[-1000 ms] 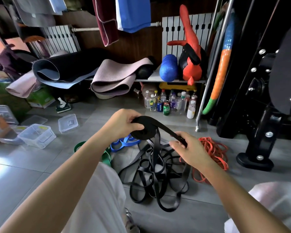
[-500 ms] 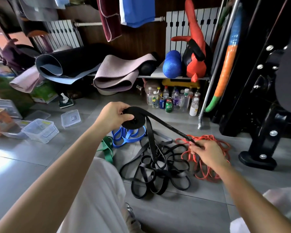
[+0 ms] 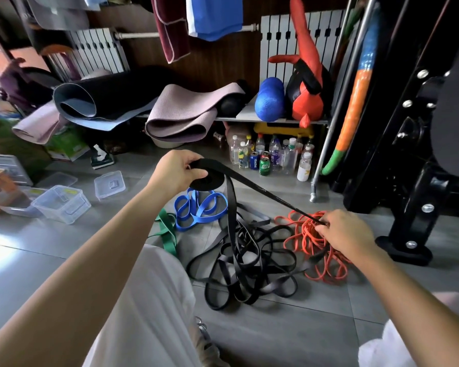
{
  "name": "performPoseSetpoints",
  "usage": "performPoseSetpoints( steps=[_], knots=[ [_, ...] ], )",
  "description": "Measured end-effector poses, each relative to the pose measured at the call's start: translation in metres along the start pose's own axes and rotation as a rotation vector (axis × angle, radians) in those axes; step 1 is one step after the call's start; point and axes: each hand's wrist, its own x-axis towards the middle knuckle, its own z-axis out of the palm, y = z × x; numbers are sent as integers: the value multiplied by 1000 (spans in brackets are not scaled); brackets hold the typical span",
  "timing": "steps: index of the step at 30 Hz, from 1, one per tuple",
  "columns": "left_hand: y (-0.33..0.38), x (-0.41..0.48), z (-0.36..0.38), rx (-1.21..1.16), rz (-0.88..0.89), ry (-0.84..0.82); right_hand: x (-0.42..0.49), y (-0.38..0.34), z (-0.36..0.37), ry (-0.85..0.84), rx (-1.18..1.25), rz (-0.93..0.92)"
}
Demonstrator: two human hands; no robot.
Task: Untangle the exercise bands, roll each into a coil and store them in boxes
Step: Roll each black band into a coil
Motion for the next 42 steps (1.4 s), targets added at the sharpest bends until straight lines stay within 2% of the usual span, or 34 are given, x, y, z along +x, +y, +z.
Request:
performPoseSetpoints(
  steps=[1, 3, 4, 5, 7, 9, 13, 15, 19, 21, 24, 30, 32, 34, 36, 39, 42],
  knots=[
    [-1, 0, 0, 0, -4, 7, 0, -1, -1, -26, 149, 11],
    [-6, 2, -3, -25, -24, 50, -2, -4, -5, -116, 676, 60],
    [-9, 3, -6, -26, -35, 69, -5, -4, -7, -95, 816, 65],
    [-12, 4, -8, -17, -47, 79, -6, -1, -7, -53, 823, 8],
    [-17, 7, -12, 11, -60, 79, -4, 11, -2, 28, 437, -170],
    [-20, 10, -16, 27, -61, 80, -4, 22, 5, 14, 30, -221],
    [-30, 18, -32, 49, -96, 107, -7, 52, 16, 28, -185, 135],
    [-36, 19, -38, 28, -109, 116, -8, 66, 27, 44, -113, 256],
    [-47, 18, -38, 97, -114, 91, -6, 72, 41, 29, 230, 304],
    [-48, 17, -35, 98, -128, 82, -4, 72, 43, 10, 274, 328],
    [-42, 13, -25, 98, -131, 24, -7, 70, 48, -103, 196, 338],
    [-8, -7, 13, 217, -4, -212, -24, 51, 49, -443, -1, 206],
    [2, -17, 31, 208, 34, -274, -25, 38, 43, -510, -31, 134],
    [11, -26, 48, 222, 80, -330, -23, 21, 35, -470, 89, -1],
    [20, -35, 64, 252, 138, -395, -22, -3, 21, -411, 336, -149],
    [31, -48, 82, 216, 177, -444, -26, -39, 1, -383, 621, -222],
    [39, -54, 90, 213, 222, -438, -30, -52, -8, -327, 654, -310]
  ],
)
